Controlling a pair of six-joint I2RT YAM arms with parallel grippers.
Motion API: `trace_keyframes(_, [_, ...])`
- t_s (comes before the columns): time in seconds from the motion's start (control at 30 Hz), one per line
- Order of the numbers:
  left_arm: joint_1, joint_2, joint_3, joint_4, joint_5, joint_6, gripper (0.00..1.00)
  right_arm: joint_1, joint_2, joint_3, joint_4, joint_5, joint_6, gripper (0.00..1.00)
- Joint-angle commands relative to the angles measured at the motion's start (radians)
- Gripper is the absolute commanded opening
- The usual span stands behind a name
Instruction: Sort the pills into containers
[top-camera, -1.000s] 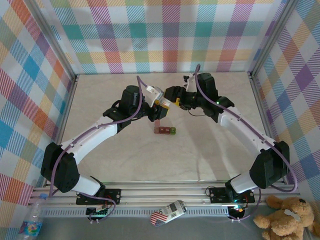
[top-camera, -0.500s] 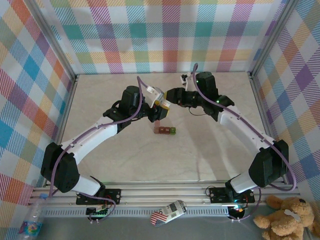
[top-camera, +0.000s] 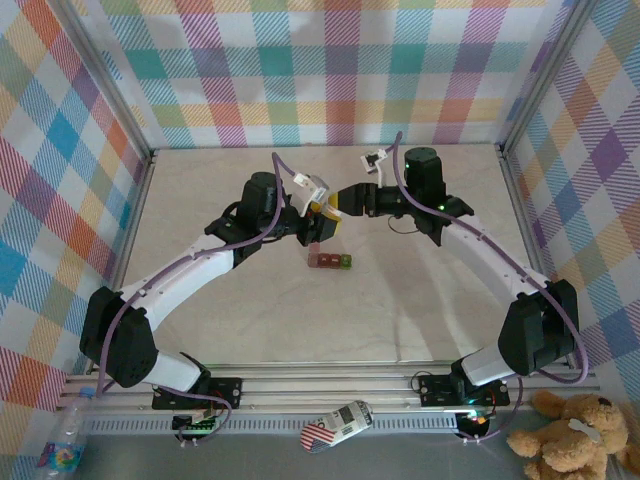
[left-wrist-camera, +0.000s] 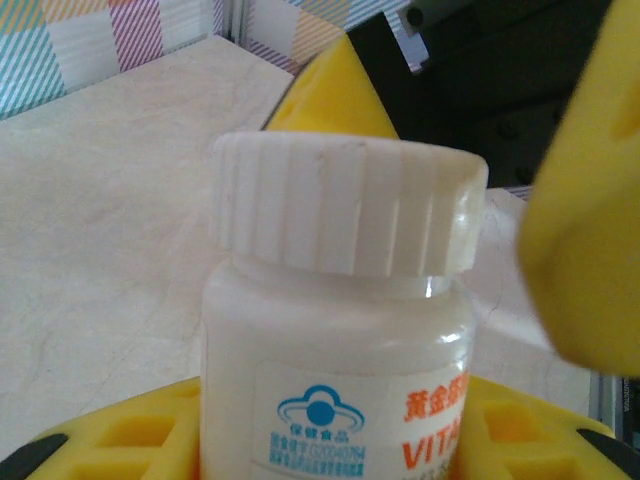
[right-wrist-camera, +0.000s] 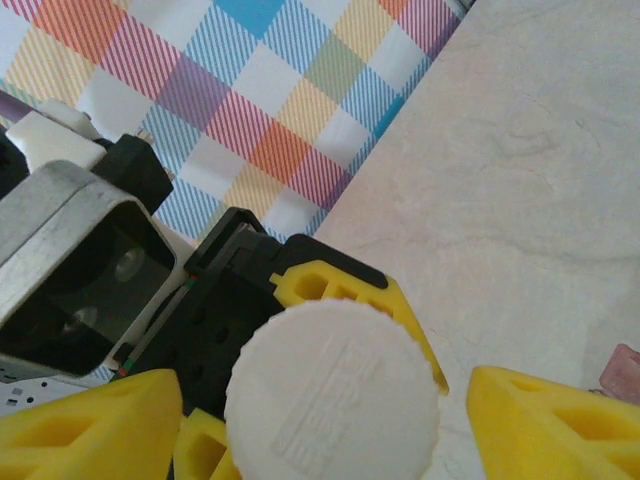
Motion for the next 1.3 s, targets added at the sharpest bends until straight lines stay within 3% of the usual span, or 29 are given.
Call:
trace_keyframes(0.0, [-0.003,-0.026,-0.001,0.025,-0.014,-0.003,0.00,-0.009,-0.079,-0.012,0.049,0.029,0.046,0.79])
trace_keyframes(0.17, [-0.003,-0.026,-0.001,0.014,-0.046,0.017,0.00,-0.012,-0.112,-0.012,-0.018,0.133,0.112,0.80])
trace_keyframes(0.33, [-0.003,-0.021,0.004,0.001,-0.071,0.034,0.00,-0.012,-0.108,0.006,-0.133,0.349,0.256,0.82])
trace_keyframes(0.5, [-0.002,-0.018,0.002,-0.006,-0.078,0.040,0.00,-0.008,-0.085,-0.002,-0.062,0.325,0.312,0.82])
trace_keyframes(1.07, [-0.004,-0.002,0.005,-0.002,-0.064,0.034,0.00,0.059,-0.005,0.094,-0.061,0.319,0.296,0.77])
trace_keyframes(1.27, [-0.004,0.000,0.009,-0.001,-0.059,0.031,0.00,0.073,0.018,0.110,-0.059,0.313,0.289,0.67])
